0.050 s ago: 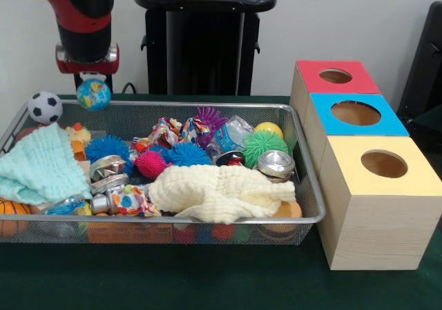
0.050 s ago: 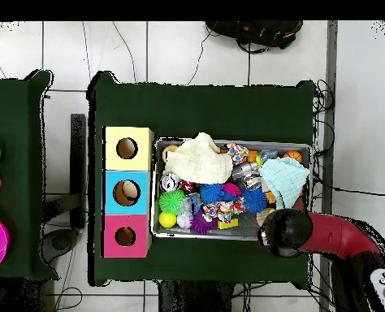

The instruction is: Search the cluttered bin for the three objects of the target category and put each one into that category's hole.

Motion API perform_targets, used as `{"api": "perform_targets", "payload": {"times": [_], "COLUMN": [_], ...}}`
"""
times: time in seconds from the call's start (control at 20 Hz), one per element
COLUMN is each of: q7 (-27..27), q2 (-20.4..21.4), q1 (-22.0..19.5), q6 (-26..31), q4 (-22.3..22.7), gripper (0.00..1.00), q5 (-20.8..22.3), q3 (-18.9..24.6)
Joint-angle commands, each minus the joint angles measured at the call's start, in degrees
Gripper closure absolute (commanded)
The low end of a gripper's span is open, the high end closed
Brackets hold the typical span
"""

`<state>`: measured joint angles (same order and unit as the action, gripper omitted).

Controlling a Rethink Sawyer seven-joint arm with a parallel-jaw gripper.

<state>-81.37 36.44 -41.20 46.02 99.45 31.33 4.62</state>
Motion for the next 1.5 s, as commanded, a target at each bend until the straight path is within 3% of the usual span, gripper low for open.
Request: {"api": "perform_targets", "payload": {"times": [0.05, 0.35, 0.5, 0.65, 0.9, 1.5], "q7": [-8.29, -7.49, -8.93, -13.63, -16.75, -24.19], "q2": [4.36, 2.54, -2.58, -6.96, -4.87, -10.25], "q1": [-0.30, -1.17, -1.26, 1.50, 3.74, 12.66], "q6": [4.98, 0.90, -3.72, -7.35, -9.95, -13.42], "q4": [4.88, 6.26, 6.05, 5.20, 8.11, 6.12], "gripper": [1.00, 1.00, 1.00, 1.00, 1.00, 1.00], "q5": [-4.20, -4.74, -4.65, -4.56, -7.20, -12.62], "q3": [-3.21, -3.95, -3.32, -4.15, -5.68, -8.26]}}
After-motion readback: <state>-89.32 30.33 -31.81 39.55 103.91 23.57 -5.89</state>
